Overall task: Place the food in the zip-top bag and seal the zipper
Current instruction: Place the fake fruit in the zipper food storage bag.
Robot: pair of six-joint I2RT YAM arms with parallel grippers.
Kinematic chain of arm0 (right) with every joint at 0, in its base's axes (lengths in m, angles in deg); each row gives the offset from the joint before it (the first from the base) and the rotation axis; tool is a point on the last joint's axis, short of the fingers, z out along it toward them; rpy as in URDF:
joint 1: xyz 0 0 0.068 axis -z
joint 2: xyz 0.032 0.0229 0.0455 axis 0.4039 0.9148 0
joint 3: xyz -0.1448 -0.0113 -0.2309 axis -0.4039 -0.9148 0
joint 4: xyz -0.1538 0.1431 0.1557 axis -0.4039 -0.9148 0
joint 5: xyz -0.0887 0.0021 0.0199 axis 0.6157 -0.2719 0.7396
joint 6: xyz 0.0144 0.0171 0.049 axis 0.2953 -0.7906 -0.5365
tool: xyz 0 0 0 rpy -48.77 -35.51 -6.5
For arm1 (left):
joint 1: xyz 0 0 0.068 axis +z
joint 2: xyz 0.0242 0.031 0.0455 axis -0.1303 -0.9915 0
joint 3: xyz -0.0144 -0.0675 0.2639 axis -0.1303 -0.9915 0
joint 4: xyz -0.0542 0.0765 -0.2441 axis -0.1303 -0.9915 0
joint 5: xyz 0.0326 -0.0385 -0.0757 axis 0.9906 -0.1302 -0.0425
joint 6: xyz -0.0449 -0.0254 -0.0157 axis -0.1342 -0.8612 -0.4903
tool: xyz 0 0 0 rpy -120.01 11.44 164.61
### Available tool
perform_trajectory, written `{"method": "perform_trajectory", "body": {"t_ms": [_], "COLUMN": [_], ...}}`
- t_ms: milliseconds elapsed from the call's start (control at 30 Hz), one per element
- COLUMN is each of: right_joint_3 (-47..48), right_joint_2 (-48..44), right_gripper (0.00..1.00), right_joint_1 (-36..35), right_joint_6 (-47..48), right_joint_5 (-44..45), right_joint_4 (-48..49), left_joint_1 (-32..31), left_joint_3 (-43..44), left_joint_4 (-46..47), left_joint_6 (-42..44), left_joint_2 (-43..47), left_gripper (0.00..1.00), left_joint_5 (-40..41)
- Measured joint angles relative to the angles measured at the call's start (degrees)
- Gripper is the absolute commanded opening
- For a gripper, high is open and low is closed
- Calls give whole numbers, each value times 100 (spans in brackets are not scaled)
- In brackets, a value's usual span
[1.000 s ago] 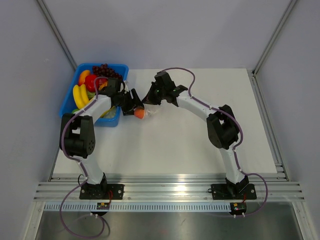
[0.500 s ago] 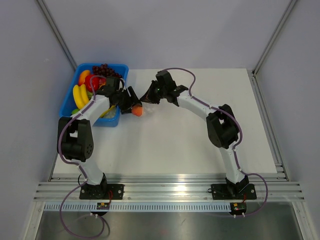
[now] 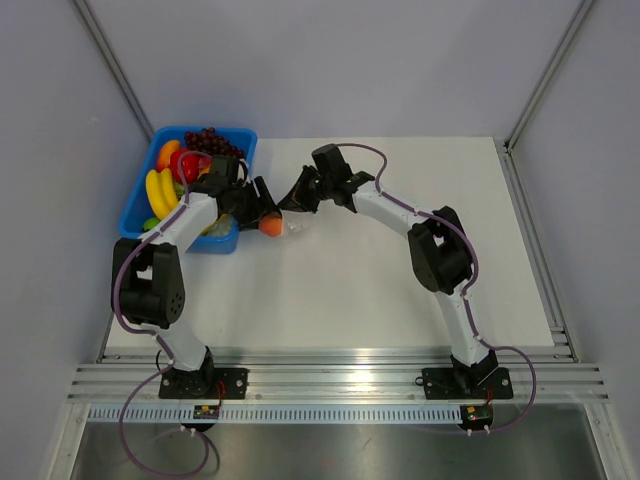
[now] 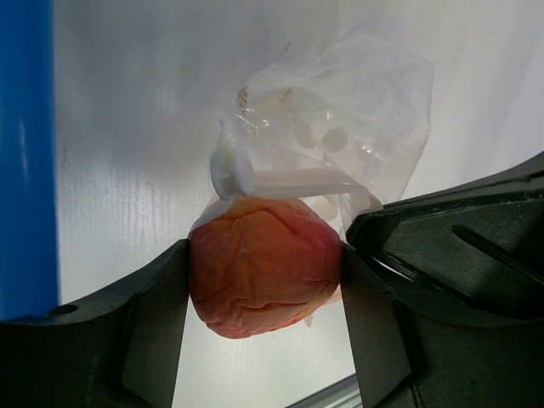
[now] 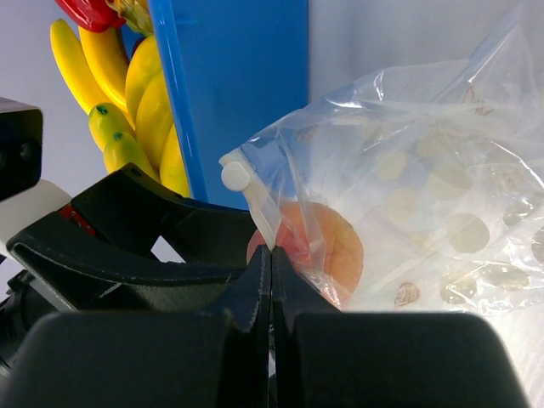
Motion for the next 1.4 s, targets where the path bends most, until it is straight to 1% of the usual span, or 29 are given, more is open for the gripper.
{"method": "perform_trajectory", "body": {"t_ms": [133,333,467,600,633,700,733,833,933,1033,1067,1100,1200,1233,1267,1333,1400], "right_joint_3": [0,-24,-24,-35,-46,-76,-83,-120,-166,-190,-199,-210,-240,-254,-267,-271,-273], "right_joint_2": [116,157,160,160,160,160,160,160,160,162,162,162,162,162,162,162,162], "right_gripper": [0,0,0,0,0,0,0,0,0,0,0,0,0,0,0,0,0], "right_joint_1": [2,15,28,37,42,48,50,52,57,63,66,70,79,81,83,87,90], "right_joint_6": [-247,-601,-745,-870,-901,-957,-979,-1029,-1075,-1123,-1134,-1141,-1158,-1158,-1163,-1163,-1163], "right_joint_5": [-295,-647,-754,-802,-828,-863,-885,-896,-935,-966,-970,-973,-973,-975,-973,-973,-970], "right_joint_4": [35,164,260,315,345,404,415,479,557,608,623,643,702,710,721,721,721], "left_joint_1": [-28,-179,-210,-214,-214,-214,-214,-214,-214,-214,-214,-214,-219,-221,-221,-225,-227], "left_joint_3": [72,461,575,573,573,573,573,575,575,575,573,570,485,463,459,422,378], "left_joint_4": [-293,-938,-1071,-1058,-1056,-1049,-1054,-1056,-1064,-1060,-1058,-1049,-935,-916,-909,-859,-793], "left_joint_6": [260,719,885,905,909,942,955,990,988,953,925,883,778,745,730,693,673], "left_joint_2": [17,17,22,26,31,31,31,31,31,31,31,31,57,59,59,59,72], "left_gripper": [21,21,21,27,31,34,39,47,47,43,38,35,27,27,29,39,45], "left_joint_5": [133,592,708,704,702,697,697,695,697,699,702,708,713,713,713,706,695]}}
